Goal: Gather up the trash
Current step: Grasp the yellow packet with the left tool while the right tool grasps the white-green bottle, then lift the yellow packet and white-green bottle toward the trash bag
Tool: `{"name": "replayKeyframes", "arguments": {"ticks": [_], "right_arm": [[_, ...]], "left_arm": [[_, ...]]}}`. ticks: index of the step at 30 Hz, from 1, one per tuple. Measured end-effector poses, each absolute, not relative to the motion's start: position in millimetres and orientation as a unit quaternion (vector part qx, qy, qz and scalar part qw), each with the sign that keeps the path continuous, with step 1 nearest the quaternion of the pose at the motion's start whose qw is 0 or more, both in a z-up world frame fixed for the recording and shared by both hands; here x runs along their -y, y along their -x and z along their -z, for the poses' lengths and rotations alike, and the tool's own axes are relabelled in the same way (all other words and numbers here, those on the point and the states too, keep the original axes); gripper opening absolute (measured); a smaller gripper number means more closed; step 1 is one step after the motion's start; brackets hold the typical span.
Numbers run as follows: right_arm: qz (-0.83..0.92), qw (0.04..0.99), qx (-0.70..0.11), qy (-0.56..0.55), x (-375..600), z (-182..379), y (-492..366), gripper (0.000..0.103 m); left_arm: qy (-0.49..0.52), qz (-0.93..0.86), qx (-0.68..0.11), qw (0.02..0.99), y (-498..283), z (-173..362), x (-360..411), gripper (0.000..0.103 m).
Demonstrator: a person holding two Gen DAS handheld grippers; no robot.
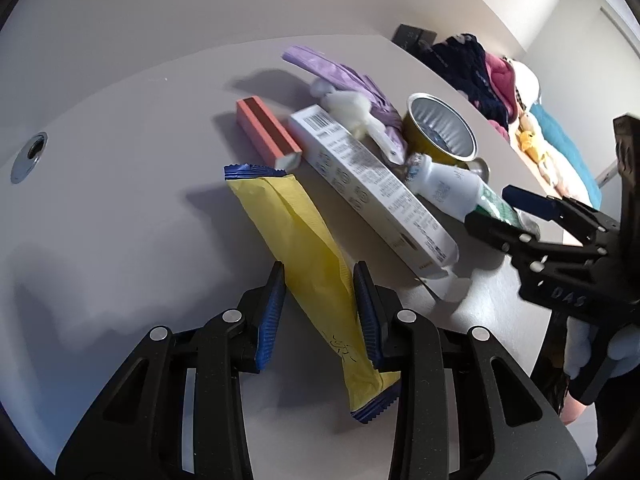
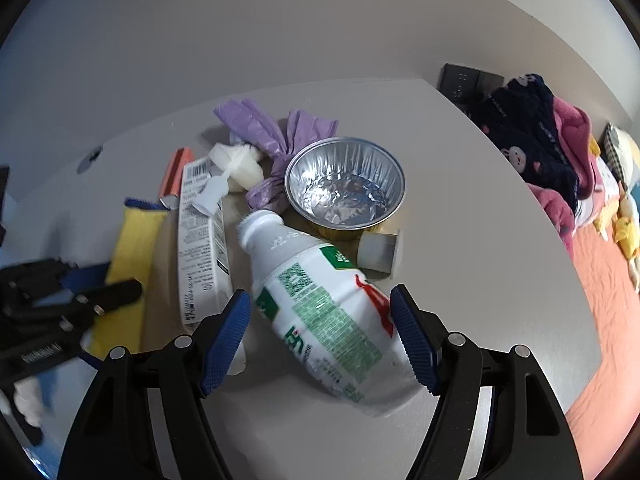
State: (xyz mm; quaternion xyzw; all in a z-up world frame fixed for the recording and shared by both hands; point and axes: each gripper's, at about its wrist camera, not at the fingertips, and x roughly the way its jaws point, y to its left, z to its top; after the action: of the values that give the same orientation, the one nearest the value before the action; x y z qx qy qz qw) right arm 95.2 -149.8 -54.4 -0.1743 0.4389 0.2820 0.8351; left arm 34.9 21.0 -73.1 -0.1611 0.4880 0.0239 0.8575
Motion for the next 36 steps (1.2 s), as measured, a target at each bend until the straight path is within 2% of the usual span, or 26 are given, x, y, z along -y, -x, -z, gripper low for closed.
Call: {"name": "replayKeyframes", "arguments": {"ticks": [6,9,11,13,18,28,36], "right_arm": [[-0.286,0.828,-0.429,0.219,138.5,58.1,-93.5,0.073],[-0.280,0.812,-0.452,0.239,133.6,65.9,-98.5,0.073],[-0.280,0.803,-0.477,0.222,136.2,73.3,-105.2,0.068],[-0.292,0.799,-0.490,0.192,140.3,74.6,-108.8,0.055],[-0.279,0.811,-0.484,0.172,142.4,73.3,-107.7,0.052],[-0.282,0.833,-0.469,0.082,156.5,53.3,-95.5,0.036],[-0.281,0.850,-0.445,0.024,176.2,24.8,-79.9,0.035]], "left_arm": [[0.170,-0.021,-0.492,0.853,-35.5,77.7,-29.0,0.034],[0.170,-0.018,-0.491,0.854,-37.4,76.8,-29.7,0.034],[0.171,-0.016,-0.488,0.856,-36.0,75.2,-31.5,0.034],[0.171,-0.014,-0.486,0.857,-37.3,74.6,-31.7,0.034],[0.169,-0.014,-0.482,0.859,-34.3,72.8,-34.1,0.034],[0.161,-0.002,-0.466,0.870,-28.5,59.5,-35.0,0.030],[0.152,0.011,-0.443,0.884,-26.4,38.1,-28.6,0.028]]}}
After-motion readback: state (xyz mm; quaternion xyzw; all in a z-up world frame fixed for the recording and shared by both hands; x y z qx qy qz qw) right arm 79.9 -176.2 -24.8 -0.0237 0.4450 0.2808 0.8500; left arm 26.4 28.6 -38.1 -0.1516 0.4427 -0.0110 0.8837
